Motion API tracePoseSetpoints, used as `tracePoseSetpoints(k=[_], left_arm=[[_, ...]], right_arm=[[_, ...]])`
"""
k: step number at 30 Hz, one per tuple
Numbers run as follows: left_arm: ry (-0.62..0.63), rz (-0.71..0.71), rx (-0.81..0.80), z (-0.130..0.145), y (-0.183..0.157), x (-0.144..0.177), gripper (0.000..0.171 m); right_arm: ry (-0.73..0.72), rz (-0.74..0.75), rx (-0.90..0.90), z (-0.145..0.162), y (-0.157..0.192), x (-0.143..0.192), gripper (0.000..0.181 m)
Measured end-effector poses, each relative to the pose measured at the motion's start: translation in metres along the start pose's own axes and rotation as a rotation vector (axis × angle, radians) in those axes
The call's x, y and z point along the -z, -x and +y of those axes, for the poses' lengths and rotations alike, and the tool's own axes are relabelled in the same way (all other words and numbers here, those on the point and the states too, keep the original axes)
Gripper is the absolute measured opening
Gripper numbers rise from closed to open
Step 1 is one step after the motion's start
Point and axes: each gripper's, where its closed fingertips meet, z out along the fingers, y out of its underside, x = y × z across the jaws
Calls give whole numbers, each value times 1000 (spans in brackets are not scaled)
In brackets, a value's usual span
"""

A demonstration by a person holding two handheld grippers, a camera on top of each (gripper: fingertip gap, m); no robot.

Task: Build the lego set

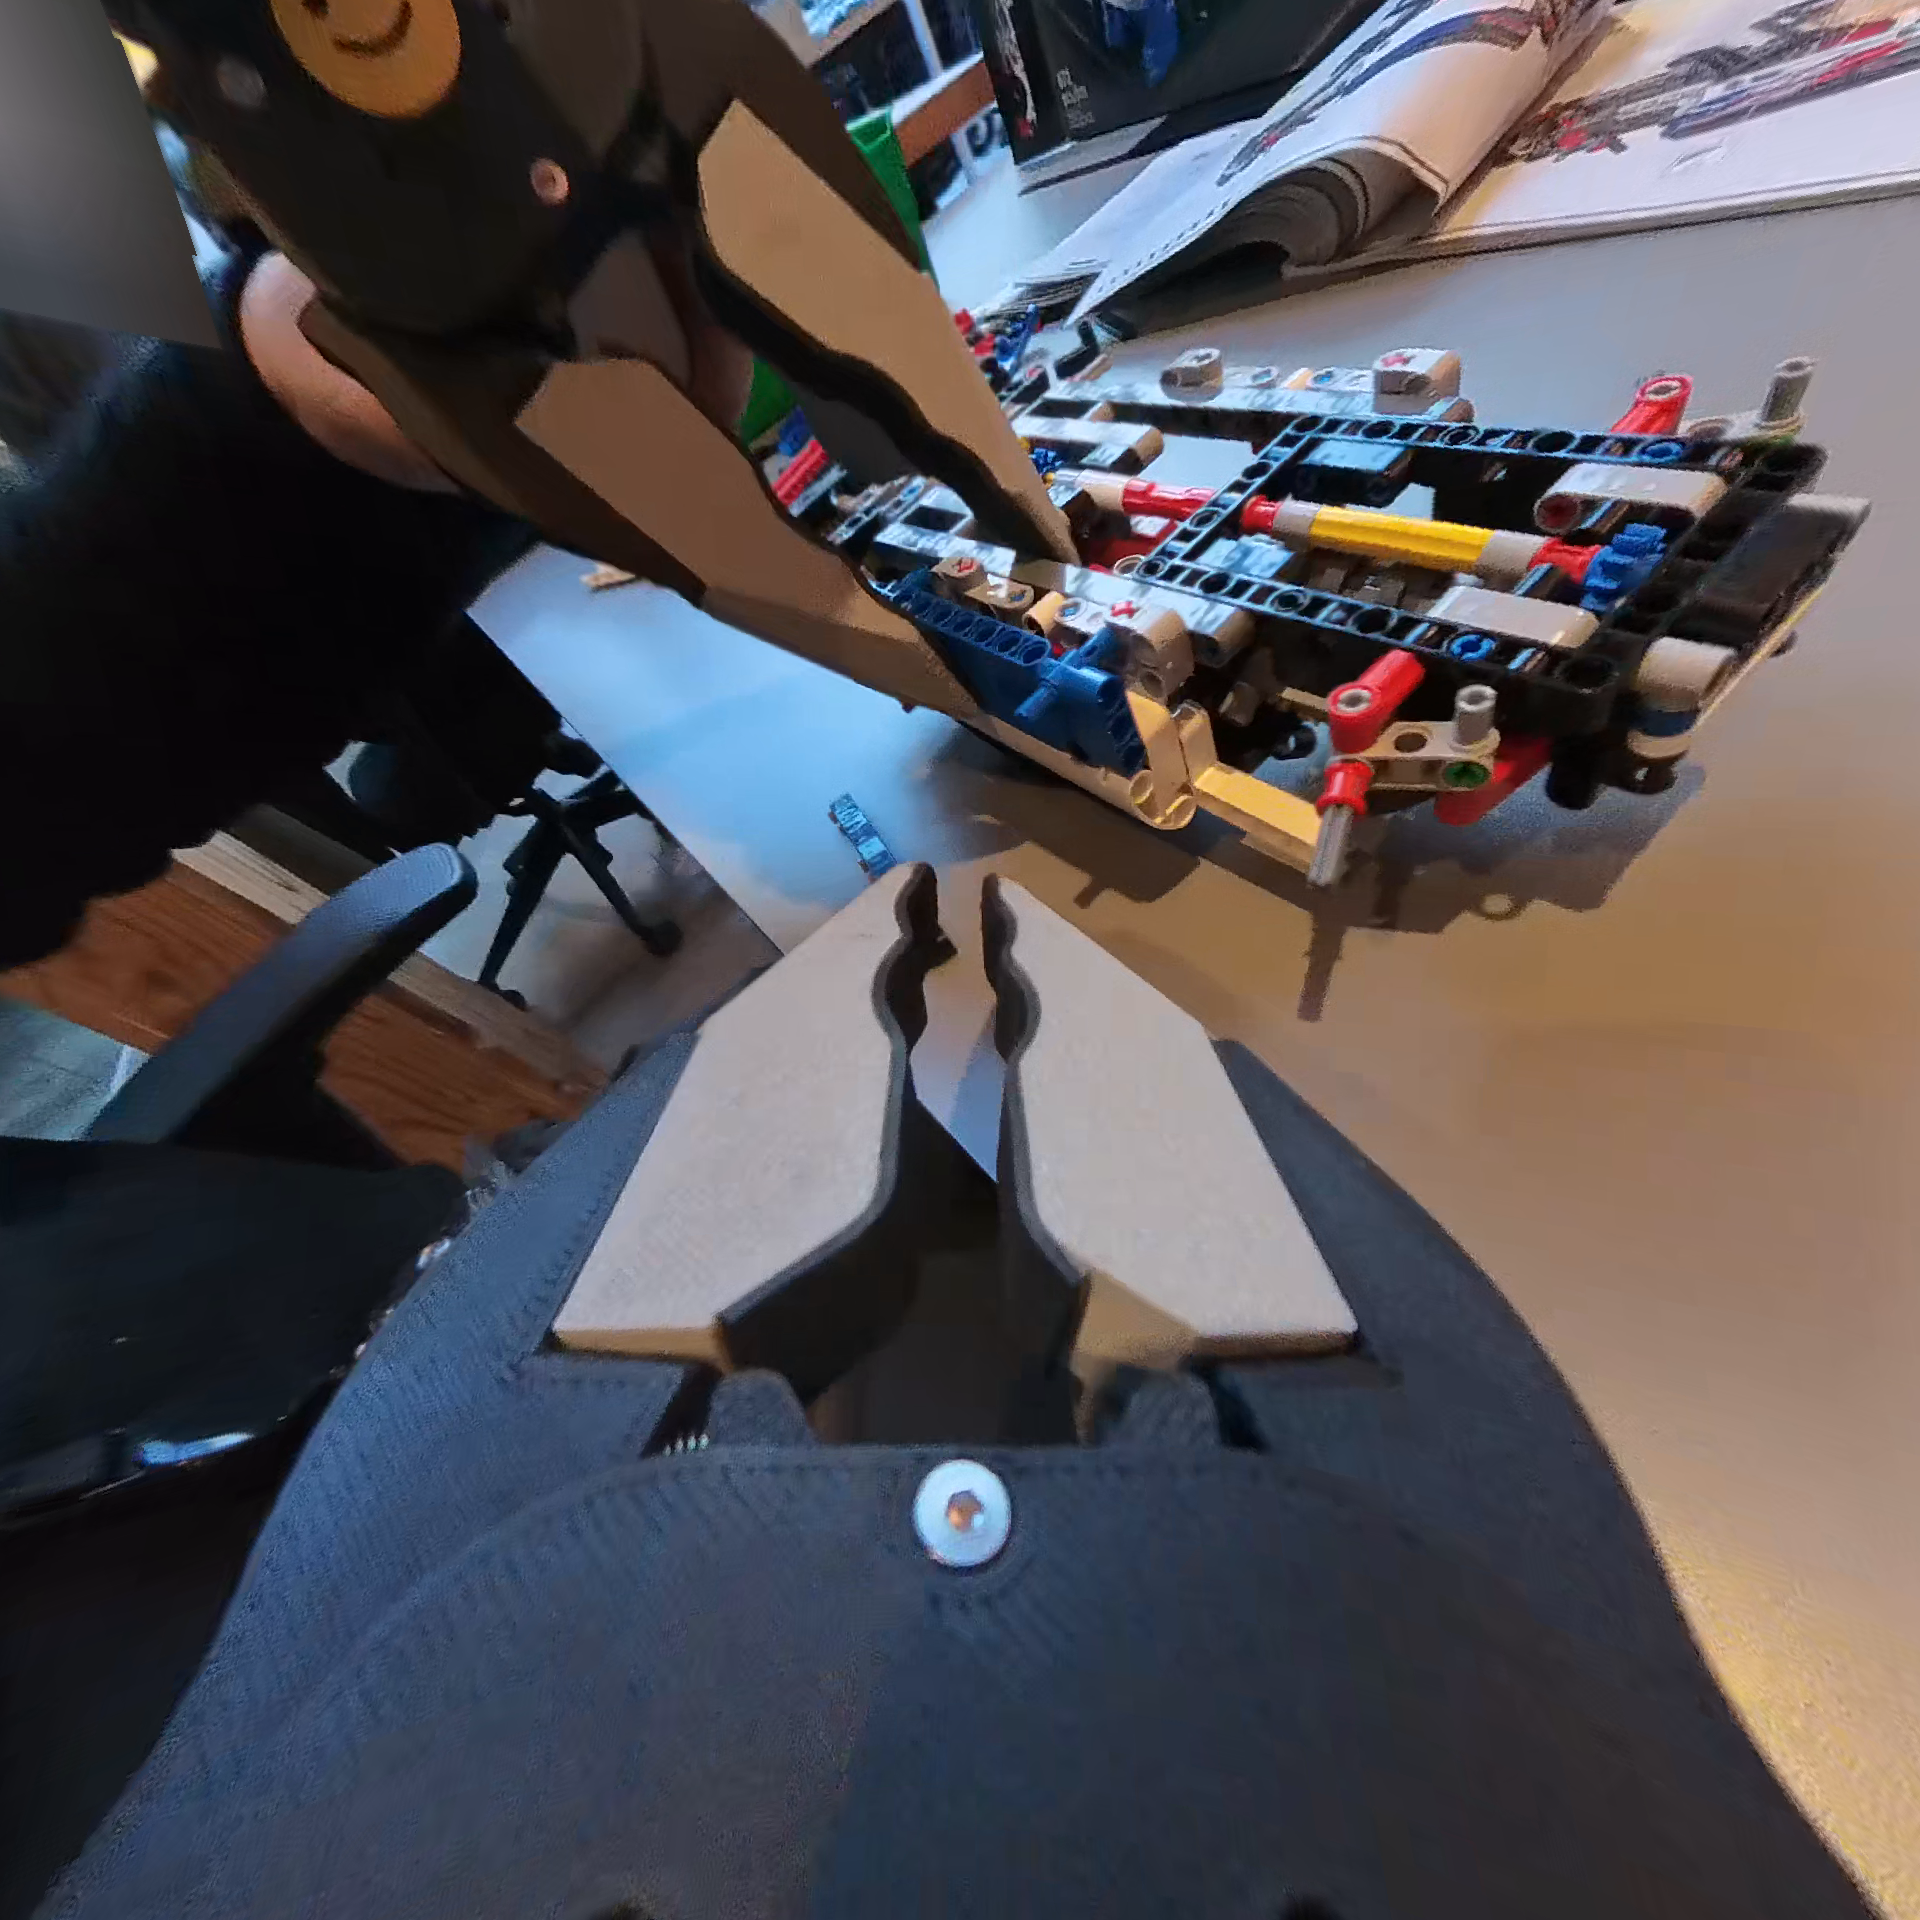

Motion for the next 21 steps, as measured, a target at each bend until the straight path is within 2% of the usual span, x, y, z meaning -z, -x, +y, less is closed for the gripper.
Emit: tracePoseSetpoints(k=[4,6,11,13,21], left_arm=[[-14,-32,-8,1,0,0,31],[-32,-45,-14,0,0,-1,31],[-59,-60,-39,2,0,1,31],[-72,-50,-35,4,-1,2,31],[-133,-41,-47,0,-1,1,31]], right_arm=[[7,50,118,-3,-4,1,7],[16,9,133,-2,5,-3,7],[-2,-226,-236,-7,20,-11,7],[-41,-256,-354,-10,18,-11,6],[-155,-288,-541,-25,16,-17,6]])
